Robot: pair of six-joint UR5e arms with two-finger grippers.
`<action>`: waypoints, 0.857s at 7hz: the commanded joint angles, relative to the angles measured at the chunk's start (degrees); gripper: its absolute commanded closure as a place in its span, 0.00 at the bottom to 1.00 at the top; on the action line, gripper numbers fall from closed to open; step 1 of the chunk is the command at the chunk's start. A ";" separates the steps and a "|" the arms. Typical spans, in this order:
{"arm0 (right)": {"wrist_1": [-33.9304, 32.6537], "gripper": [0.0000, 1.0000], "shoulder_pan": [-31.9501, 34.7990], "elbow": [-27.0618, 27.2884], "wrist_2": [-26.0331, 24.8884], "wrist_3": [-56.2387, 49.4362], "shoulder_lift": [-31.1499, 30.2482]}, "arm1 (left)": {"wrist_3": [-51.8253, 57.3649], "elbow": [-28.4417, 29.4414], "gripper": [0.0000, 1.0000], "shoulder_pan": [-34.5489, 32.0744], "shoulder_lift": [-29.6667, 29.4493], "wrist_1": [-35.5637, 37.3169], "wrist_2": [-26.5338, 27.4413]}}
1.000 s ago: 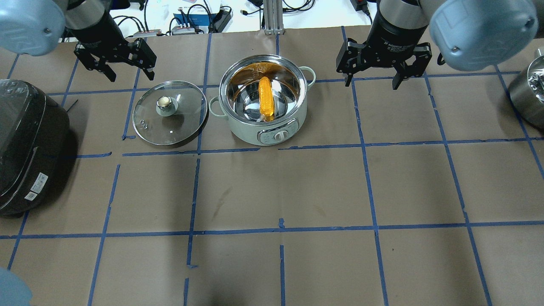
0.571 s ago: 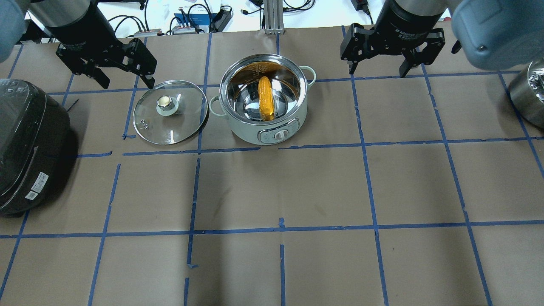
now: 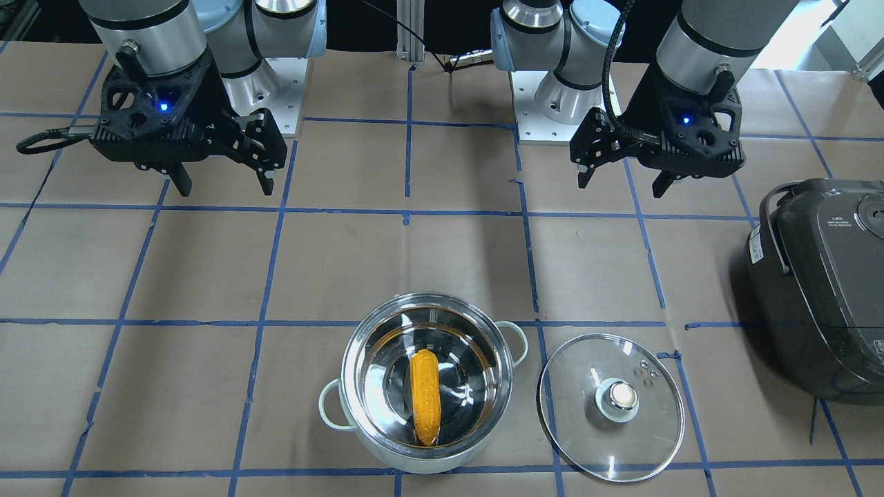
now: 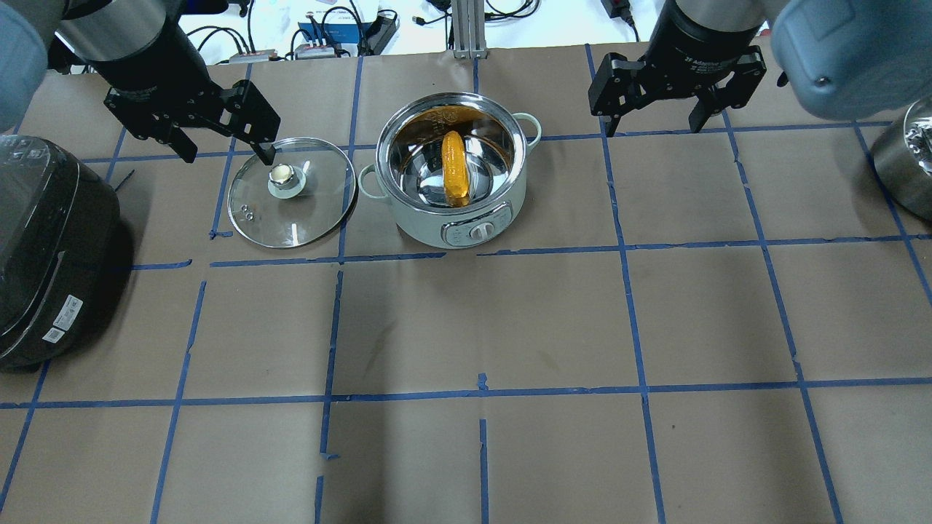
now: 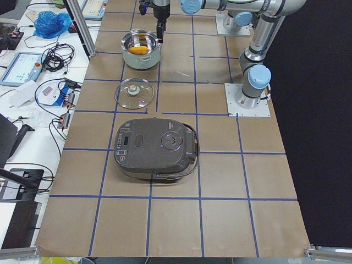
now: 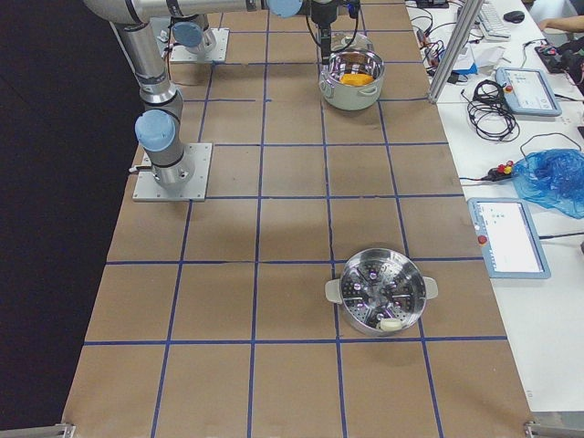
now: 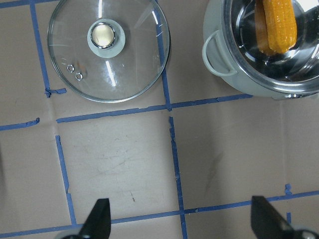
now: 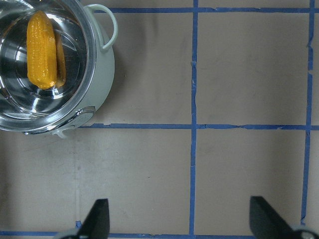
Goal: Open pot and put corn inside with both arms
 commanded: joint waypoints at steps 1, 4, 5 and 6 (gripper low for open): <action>-0.20 0.00 0.04 -0.30 0.47 -0.30 0.25 | -0.01 -0.21 0.00 -0.11 0.51 -0.16 0.07; -0.82 0.00 0.21 -0.39 0.38 -0.38 0.25 | -0.10 -2.40 0.00 -0.11 2.62 -0.25 0.33; -0.82 0.00 0.21 -0.47 0.30 -0.38 0.25 | -0.10 -2.41 0.00 -0.02 2.71 -0.16 0.33; -0.82 0.00 0.21 -0.47 0.38 -0.38 0.25 | -0.10 -2.32 0.00 0.07 2.71 -0.25 0.33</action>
